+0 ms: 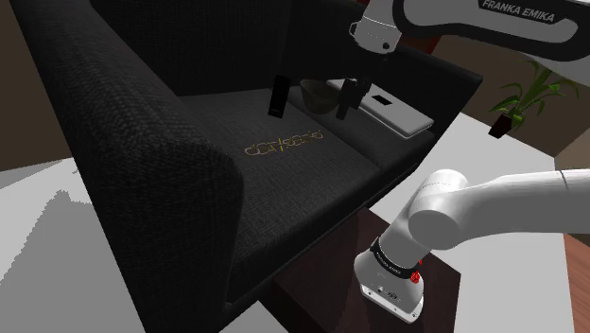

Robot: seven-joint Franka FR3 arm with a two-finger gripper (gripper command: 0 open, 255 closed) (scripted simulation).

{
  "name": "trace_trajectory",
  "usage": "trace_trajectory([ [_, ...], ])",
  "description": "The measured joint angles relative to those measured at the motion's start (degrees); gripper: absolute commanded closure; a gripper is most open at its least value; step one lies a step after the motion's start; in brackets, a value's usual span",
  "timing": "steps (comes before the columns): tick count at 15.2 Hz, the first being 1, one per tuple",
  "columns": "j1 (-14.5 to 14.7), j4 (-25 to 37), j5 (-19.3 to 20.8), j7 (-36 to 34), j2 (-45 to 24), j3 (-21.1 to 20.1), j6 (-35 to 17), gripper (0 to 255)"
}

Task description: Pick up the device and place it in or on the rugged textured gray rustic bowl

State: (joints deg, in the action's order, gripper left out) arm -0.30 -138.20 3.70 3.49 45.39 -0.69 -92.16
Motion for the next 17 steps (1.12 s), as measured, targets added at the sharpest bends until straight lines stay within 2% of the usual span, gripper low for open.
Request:
trace_trajectory([
  [3, 0.17, 1.50, 0.59, 2.13, -2.37, 1.13, -0.84, 0],
  [5, 0.52, 3.76, 1.27, 5.24, -6.66, 2.67, -2.81, 0],
  [11, 1.87, 15.14, 1.97, 15.87, -20.83, 7.16, -5.44, 0],
  [17, 3.11, 28.60, 0.25, 26.16, -34.80, 9.89, -5.38, 0],
])
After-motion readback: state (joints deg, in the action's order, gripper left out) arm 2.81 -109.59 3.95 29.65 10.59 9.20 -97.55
